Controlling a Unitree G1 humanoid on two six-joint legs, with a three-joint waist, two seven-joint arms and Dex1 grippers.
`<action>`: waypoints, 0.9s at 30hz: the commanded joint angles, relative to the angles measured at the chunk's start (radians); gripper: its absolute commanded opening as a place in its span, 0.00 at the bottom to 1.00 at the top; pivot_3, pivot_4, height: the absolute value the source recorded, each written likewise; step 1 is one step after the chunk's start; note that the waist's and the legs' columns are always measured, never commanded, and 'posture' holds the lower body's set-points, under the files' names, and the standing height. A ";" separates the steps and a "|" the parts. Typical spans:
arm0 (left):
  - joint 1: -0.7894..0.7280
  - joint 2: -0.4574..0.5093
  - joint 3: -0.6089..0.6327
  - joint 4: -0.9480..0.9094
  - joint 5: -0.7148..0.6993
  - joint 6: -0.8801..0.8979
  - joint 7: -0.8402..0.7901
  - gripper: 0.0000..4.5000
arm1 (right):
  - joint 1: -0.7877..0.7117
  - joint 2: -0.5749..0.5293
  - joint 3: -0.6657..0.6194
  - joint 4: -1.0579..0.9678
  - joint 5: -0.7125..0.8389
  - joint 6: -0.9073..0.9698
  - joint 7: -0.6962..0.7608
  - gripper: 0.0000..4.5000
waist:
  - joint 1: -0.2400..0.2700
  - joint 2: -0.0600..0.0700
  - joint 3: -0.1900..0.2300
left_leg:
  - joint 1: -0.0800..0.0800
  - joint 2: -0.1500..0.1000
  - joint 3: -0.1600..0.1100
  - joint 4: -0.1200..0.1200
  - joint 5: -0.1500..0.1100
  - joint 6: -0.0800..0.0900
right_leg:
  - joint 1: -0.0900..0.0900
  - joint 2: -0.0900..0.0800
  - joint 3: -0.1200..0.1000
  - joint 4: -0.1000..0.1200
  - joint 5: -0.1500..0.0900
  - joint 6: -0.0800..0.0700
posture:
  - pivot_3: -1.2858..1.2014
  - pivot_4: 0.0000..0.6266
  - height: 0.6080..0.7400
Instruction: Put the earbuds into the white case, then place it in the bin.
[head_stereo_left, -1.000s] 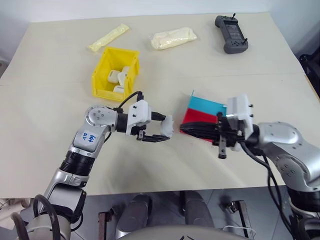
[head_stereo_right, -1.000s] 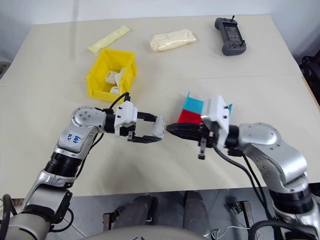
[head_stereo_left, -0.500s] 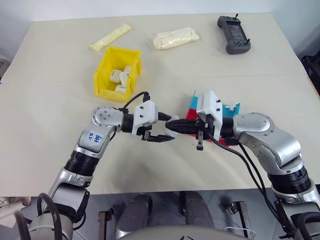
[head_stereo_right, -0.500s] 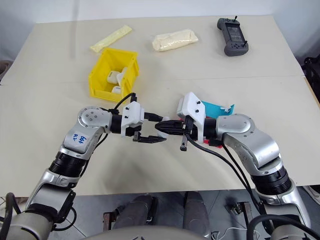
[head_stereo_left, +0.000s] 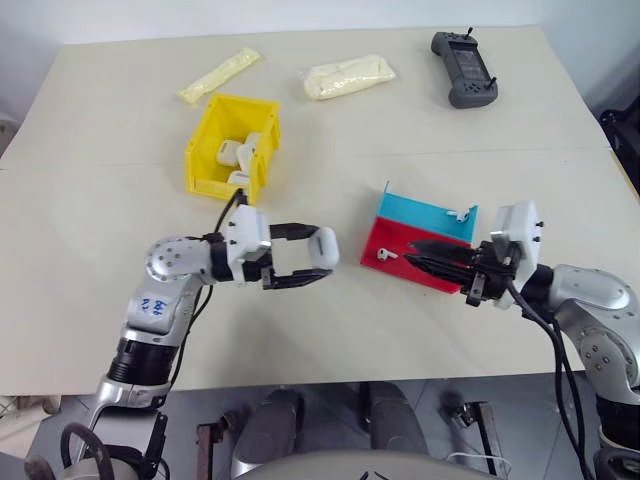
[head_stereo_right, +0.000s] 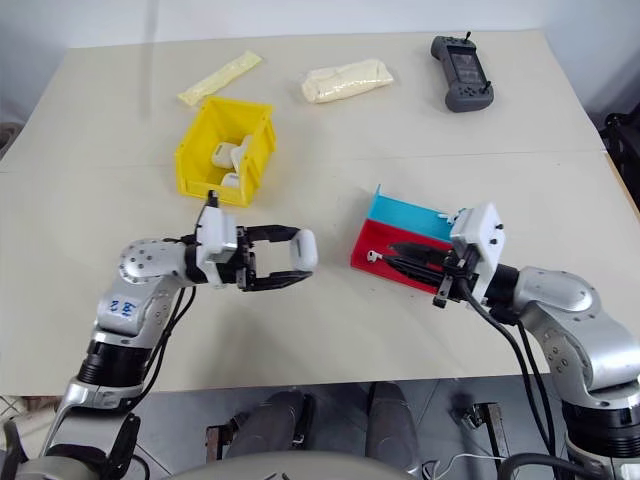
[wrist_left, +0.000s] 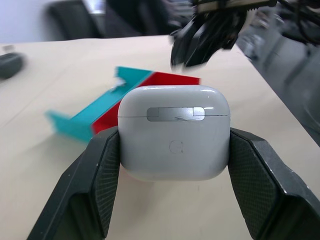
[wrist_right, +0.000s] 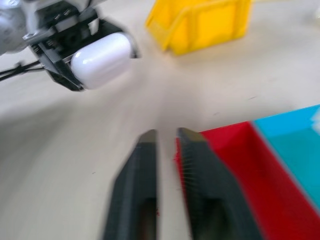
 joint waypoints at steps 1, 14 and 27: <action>0.060 -0.006 0.097 -0.071 0.011 -0.017 0.145 0.62 | 0.015 0.050 -0.065 -0.036 -0.021 -0.121 -0.042 0.49 | 0.002 0.000 0.000 | 0.000 0.000 0.000 0.000 0.000 0.000 | 0.000 0.000 0.000 0.000 0.000 0.000 | 0.52 0.24 1.00; -0.165 -0.035 0.224 0.138 0.078 0.141 0.545 0.62 | 0.092 0.082 -0.062 0.026 -0.125 -0.312 -0.038 0.99 | 0.005 -0.001 0.000 | 0.000 -0.002 0.000 0.000 0.000 0.000 | 0.001 0.000 0.000 0.001 0.000 0.000 | 0.52 0.24 1.00; -0.612 -0.031 0.145 0.789 0.197 0.047 0.554 0.70 | 0.080 0.116 -0.017 -0.020 -0.156 -0.313 -0.142 1.00 | -0.017 -0.001 0.000 | 0.000 -0.002 0.000 0.000 0.000 0.000 | 0.000 0.000 0.000 0.001 0.000 0.000 | 0.52 0.24 1.00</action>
